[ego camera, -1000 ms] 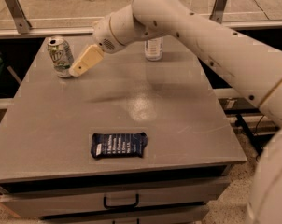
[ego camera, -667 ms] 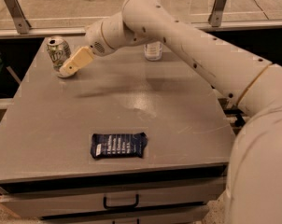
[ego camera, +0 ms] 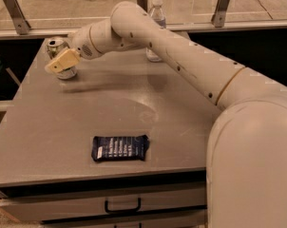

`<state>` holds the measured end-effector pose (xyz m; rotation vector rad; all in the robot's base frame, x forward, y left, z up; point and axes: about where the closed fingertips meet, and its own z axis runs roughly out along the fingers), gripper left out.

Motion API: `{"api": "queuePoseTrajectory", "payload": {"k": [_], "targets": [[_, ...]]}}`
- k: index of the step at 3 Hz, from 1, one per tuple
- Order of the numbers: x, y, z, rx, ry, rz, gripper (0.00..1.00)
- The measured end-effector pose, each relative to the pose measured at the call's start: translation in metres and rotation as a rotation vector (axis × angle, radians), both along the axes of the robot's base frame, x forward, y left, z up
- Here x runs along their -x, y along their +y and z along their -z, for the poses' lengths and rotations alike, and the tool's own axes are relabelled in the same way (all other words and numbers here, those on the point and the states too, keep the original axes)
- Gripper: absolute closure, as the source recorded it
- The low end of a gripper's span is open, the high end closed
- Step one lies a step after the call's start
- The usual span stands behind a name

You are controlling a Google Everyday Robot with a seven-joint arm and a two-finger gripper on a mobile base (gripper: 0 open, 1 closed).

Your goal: Pick 7up can

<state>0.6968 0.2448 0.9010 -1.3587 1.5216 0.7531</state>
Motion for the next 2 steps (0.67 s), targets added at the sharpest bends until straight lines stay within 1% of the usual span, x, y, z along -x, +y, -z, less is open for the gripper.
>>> {"api": "queuePoseTrajectory", "payload": {"k": [1,2], "targets": [[-0.001,0.005,0.005,-0.021,0.022,0.003,0.41],[0.001,-0.007,0.004,-0.042,0.033,0.032,0.65]]}}
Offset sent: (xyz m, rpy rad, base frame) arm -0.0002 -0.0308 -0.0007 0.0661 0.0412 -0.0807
